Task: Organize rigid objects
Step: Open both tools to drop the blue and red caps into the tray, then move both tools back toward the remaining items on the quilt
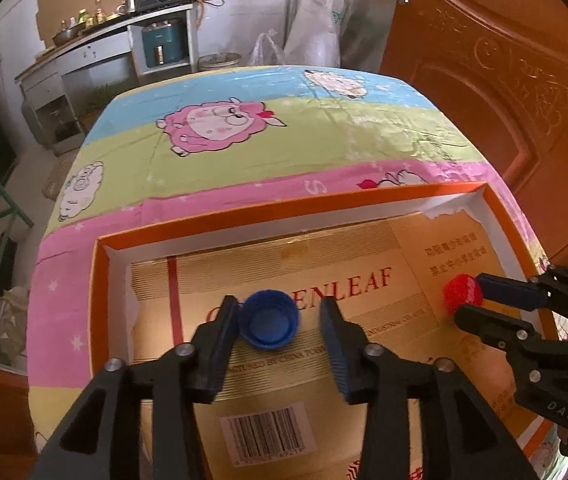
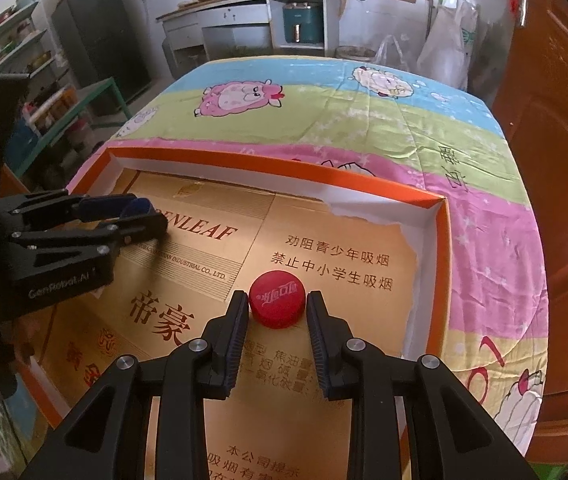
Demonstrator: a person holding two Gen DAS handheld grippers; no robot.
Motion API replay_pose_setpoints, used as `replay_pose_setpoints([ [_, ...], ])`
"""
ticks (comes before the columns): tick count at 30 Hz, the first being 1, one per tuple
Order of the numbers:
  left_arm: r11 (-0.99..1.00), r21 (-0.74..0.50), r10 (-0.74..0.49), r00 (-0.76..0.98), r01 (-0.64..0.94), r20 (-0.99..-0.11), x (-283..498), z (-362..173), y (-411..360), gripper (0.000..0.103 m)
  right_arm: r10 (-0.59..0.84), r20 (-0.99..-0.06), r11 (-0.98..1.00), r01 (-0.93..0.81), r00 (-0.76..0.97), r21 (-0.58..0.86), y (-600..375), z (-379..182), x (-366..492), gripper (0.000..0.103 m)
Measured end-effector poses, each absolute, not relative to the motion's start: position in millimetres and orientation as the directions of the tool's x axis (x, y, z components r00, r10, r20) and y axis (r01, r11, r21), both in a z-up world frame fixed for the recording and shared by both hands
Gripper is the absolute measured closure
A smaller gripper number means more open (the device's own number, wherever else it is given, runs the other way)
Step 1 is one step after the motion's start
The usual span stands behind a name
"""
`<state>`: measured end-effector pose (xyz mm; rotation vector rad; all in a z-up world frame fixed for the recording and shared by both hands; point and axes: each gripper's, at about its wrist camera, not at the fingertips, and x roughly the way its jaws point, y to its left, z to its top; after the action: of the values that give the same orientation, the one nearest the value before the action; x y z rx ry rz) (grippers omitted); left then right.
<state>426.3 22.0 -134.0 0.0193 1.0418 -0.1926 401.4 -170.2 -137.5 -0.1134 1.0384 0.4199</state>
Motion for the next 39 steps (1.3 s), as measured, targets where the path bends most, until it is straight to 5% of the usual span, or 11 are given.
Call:
replay_pose_setpoints([
  [6, 0.983, -0.072, -0.147, 0.501, 0.166, -0.853, 419, -133, 19, 0.053, 0.282, -0.850, 0.917, -0.387, 0.444, 0.102, -171, -135, 392, 0.061],
  [22, 0.985, -0.105, -0.169, 0.676, 0.134, -0.717, 325, -68, 34, 0.053, 0.325, -0.797, 0.924, -0.352, 0.508, 0.152, -184, -107, 329, 0.061],
  [39, 0.981, -0.156, -0.193, 0.715, 0.119, -0.672, 248, -39, 48, 0.053, 0.336, -0.767, 0.928, -0.330, 0.547, 0.171, -181, -82, 246, 0.061],
])
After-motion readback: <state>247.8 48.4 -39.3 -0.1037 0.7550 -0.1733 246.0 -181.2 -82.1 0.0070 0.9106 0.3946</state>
